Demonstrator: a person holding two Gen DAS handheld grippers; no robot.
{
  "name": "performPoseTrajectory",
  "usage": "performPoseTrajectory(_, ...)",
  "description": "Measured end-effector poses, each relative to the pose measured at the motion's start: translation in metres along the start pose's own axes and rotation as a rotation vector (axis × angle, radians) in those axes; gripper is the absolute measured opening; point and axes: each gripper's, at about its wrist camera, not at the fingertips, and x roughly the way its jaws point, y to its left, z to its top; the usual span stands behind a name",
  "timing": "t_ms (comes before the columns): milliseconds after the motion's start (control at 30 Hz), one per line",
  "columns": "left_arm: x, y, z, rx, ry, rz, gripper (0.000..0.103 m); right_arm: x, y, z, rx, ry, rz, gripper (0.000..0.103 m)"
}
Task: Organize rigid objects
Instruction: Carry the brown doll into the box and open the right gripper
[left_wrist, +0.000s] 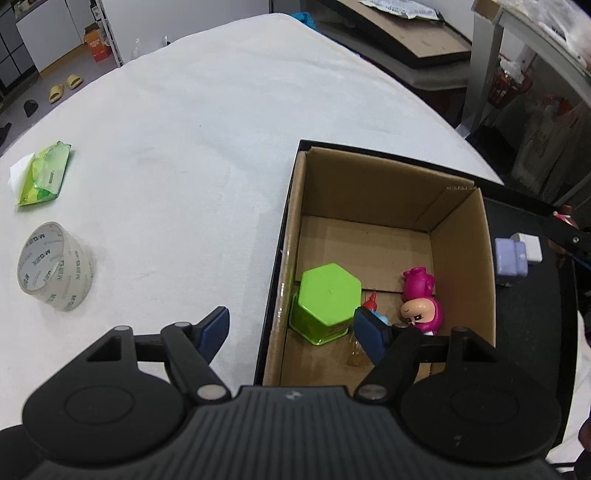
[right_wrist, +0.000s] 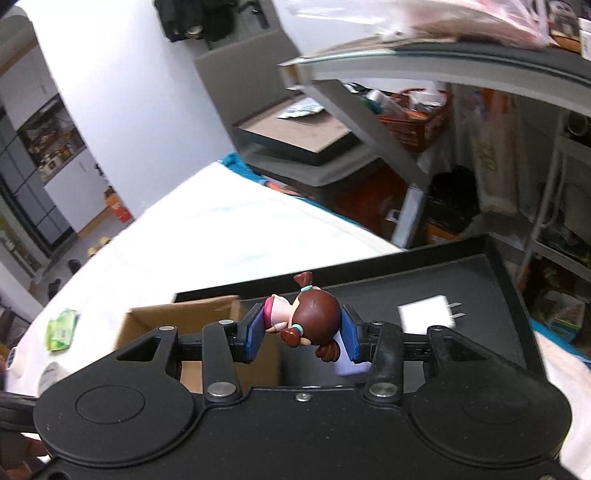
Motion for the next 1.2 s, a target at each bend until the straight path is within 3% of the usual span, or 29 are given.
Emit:
performPoseTrajectory(433, -0.006, 0.02, -0.005, -0.008, -0.07, -0.083, 0.068, 0.004, 0.052, -0.002, -0.031, 0.028, 0.142, 0.042)
performPoseTrajectory(467, -0.006, 0.022, -0.005, -0.013, -0.076, -0.089, 0.066, 0.006, 0.056, -0.003, -0.034, 0.034, 0.147, 0.042)
performPoseTrajectory(633, 0.002, 0.034, -0.006, -0.069, -0.054, -0.138, 0.031, 0.021, 0.073, -0.009, -0.048, 0.073, 0.164, 0.042)
performPoseTrajectory(933, 0.014, 0.045, -0.008, -0.1, -0.034, -0.191, 0.013, 0.047, 0.104, -0.02, -0.067, 0.138, 0.193, 0.042)
performPoseTrajectory(1200, 0.017, 0.051, -0.008, -0.123, -0.024, -0.22, 0.011, 0.065, 0.122, -0.033, -0.062, 0.237, 0.272, 0.045)
